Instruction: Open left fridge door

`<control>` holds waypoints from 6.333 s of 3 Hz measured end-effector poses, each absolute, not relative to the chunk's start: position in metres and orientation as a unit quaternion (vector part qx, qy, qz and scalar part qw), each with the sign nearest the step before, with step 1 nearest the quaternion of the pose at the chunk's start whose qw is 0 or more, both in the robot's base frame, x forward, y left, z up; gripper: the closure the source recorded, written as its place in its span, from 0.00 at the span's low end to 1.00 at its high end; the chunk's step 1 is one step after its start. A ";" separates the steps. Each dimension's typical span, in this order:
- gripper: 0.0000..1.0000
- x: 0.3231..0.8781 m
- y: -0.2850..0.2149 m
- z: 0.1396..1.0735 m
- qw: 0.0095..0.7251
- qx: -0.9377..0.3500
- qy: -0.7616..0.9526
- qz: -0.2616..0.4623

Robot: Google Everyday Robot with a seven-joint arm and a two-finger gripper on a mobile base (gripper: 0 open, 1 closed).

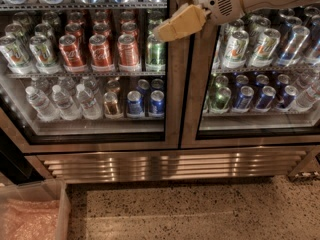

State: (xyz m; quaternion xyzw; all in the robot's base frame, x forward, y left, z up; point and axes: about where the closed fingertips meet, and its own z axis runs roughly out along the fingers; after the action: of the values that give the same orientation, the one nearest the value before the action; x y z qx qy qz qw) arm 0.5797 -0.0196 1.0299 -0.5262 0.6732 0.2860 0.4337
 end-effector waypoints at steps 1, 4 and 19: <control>0.57 0.580 -0.020 1.030 0.434 -0.526 0.673 0.286; 1.00 0.582 -0.025 1.030 0.434 -0.526 0.673 0.286; 1.00 0.581 -0.048 1.032 0.432 -0.523 0.676 0.288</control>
Offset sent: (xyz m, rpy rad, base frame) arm 0.0000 0.0000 0.0000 0.0000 0.0000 0.0000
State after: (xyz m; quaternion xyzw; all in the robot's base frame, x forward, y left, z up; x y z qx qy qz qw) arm 0.5807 -0.0480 1.0320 -0.5228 0.6762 0.2882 0.4317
